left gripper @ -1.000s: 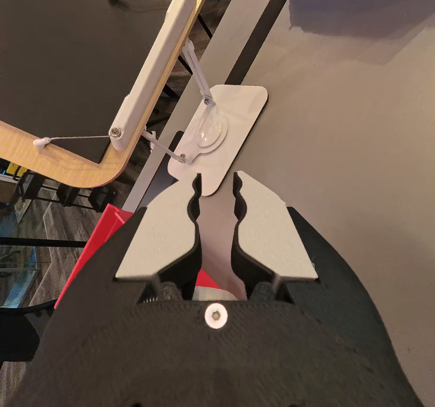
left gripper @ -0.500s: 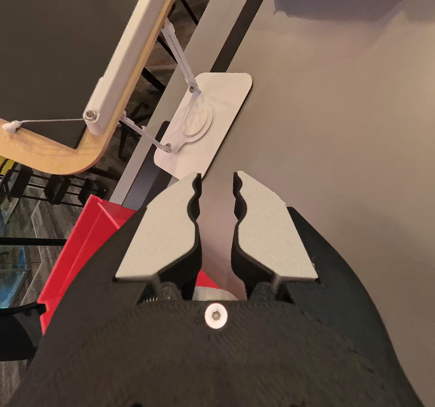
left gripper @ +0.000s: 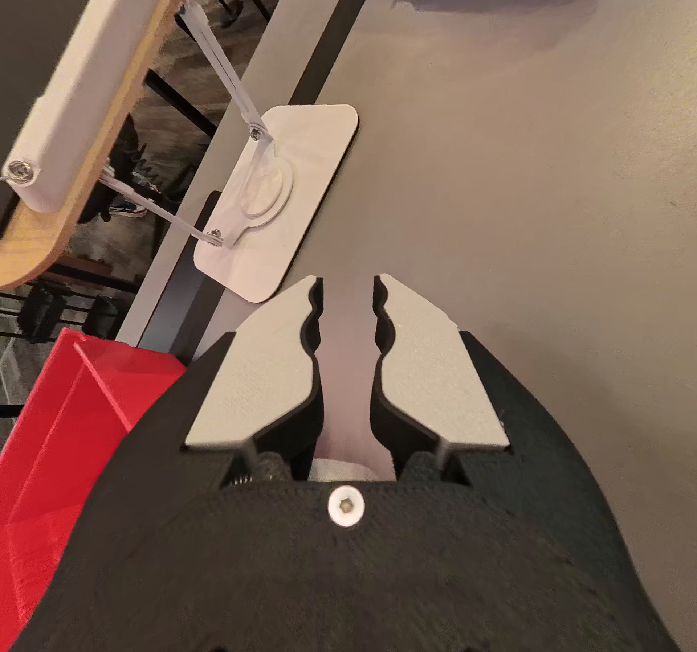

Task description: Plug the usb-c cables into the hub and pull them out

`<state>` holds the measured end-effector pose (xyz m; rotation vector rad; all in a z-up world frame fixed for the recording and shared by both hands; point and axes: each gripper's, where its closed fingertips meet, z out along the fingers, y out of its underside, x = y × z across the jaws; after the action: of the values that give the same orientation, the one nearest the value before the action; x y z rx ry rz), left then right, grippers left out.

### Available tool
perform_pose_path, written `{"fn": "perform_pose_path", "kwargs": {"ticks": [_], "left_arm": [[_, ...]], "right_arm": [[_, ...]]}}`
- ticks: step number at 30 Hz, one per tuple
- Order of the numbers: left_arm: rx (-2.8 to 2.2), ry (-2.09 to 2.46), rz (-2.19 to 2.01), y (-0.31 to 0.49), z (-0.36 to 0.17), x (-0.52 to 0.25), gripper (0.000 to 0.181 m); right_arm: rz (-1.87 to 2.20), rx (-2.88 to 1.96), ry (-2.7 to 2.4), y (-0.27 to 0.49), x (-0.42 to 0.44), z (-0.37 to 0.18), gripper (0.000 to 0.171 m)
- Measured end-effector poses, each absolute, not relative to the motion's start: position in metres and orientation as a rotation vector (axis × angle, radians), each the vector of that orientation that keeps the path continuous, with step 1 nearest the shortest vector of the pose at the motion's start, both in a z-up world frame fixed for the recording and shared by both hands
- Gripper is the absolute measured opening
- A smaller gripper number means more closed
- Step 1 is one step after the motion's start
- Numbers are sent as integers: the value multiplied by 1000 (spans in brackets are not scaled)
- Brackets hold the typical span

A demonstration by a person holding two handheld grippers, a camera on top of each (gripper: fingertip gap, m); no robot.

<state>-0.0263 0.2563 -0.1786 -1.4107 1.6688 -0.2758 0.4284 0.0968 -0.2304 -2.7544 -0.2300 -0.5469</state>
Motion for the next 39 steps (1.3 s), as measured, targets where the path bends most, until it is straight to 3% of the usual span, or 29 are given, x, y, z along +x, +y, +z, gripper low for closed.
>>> {"fn": "perform_pose_path", "kwargs": {"ticks": [9, 15, 16, 19, 22, 28, 30, 39], "left_arm": [[-1410, 1680, -282, 253, -190, -20, 25], [-1414, 1699, -271, 250, -196, -20, 25], [-1416, 1700, -275, 250, -198, -20, 25], [-1424, 1713, -297, 248, -204, -17, 25], [-1421, 1734, -303, 243, -212, -12, 25], [-1420, 1756, -317, 235, -220, -13, 25], [-1420, 1759, -327, 233, -222, -13, 25], [-1409, 1766, -350, 230, -225, -11, 25]], "right_arm": [[-546, -2347, -72, 159, 444, -146, 0], [-492, -2526, -163, 157, 436, -165, 0], [-503, -2592, -180, 147, 434, -174, 6], [-439, -2707, -113, 126, 425, -205, 44], [-452, -2729, 59, 116, 433, -234, 65], [-411, -2627, 360, 117, 447, -254, 45], [-385, -2611, 435, 115, 454, -257, 23], [-338, -2492, 387, 124, 459, -238, 14]]}}
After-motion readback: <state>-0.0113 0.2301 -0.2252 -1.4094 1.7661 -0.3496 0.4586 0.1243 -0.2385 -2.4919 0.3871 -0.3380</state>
